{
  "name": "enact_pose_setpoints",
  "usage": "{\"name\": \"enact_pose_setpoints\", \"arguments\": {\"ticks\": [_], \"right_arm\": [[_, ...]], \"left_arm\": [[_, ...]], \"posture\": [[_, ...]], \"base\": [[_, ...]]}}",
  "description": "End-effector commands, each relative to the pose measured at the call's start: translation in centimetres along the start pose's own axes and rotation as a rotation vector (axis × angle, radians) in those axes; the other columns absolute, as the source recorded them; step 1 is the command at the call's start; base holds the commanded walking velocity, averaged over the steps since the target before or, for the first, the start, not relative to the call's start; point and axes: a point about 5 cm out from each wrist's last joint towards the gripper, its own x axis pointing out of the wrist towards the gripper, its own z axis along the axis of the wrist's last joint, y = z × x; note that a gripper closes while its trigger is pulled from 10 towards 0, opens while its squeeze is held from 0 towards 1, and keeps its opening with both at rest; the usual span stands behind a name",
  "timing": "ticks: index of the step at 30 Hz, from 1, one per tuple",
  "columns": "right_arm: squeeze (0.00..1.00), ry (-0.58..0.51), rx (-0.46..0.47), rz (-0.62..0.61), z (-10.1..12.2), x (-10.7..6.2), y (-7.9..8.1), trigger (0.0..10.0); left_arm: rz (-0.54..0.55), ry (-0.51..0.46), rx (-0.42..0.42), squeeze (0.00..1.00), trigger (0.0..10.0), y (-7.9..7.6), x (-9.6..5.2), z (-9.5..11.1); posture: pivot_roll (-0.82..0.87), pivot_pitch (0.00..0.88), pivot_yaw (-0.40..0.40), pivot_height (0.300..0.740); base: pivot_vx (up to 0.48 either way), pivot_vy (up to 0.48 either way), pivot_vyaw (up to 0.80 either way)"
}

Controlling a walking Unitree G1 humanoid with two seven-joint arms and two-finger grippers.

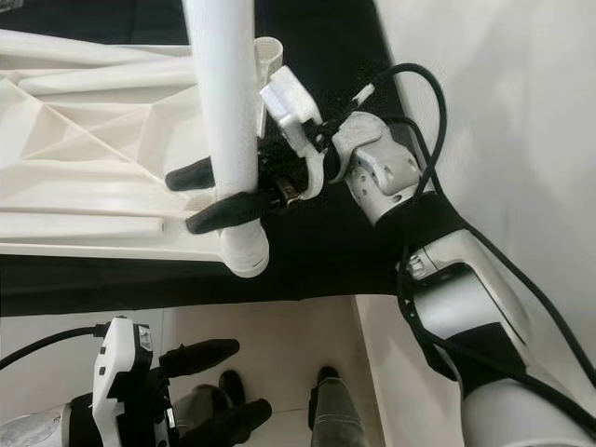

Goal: Building children table

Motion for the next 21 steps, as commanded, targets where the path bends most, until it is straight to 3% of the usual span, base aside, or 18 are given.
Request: {"name": "enact_pose_setpoints", "arguments": {"ticks": [1,6,18,20,21], "right_arm": [[0.0,0.099,0.052,0.052,-2.8,1.0,0.8,10.0],[0.0,0.118,0.044,0.059,-2.9,1.0,0.9,10.0],[0.0,0.119,0.063,-0.048,-3.0,0.6,-0.5,10.0],[0.0,0.149,0.071,-0.127,-3.3,0.3,-1.0,10.0],[0.0,0.175,0.063,-0.241,-3.4,-0.1,-1.7,10.0]], "left_arm": [[0.0,0.025,-0.01,0.0,10.0,-0.1,-0.2,-0.5],[0.0,0.026,-0.011,0.0,10.0,-0.1,-0.1,-0.5],[0.004,0.023,-0.007,0.0,10.0,0.2,0.0,-0.4],[0.003,0.023,-0.005,0.0,10.0,0.3,0.1,-0.4],[0.003,0.021,-0.004,0.0,10.0,0.4,0.1,-0.5]], "posture": [[0.02,0.375,0.035,0.74],[0.02,0.372,0.035,0.74],[0.01,0.368,0.032,0.74],[0.01,0.368,0.032,0.74],[0.0,0.366,0.03,0.74]], "base": [[0.0,0.0,0.0],[0.0,0.0,0.0],[0.0,0.0,0.0],[0.0,0.0,0.0],[0.0,0.0,0.0]]}}
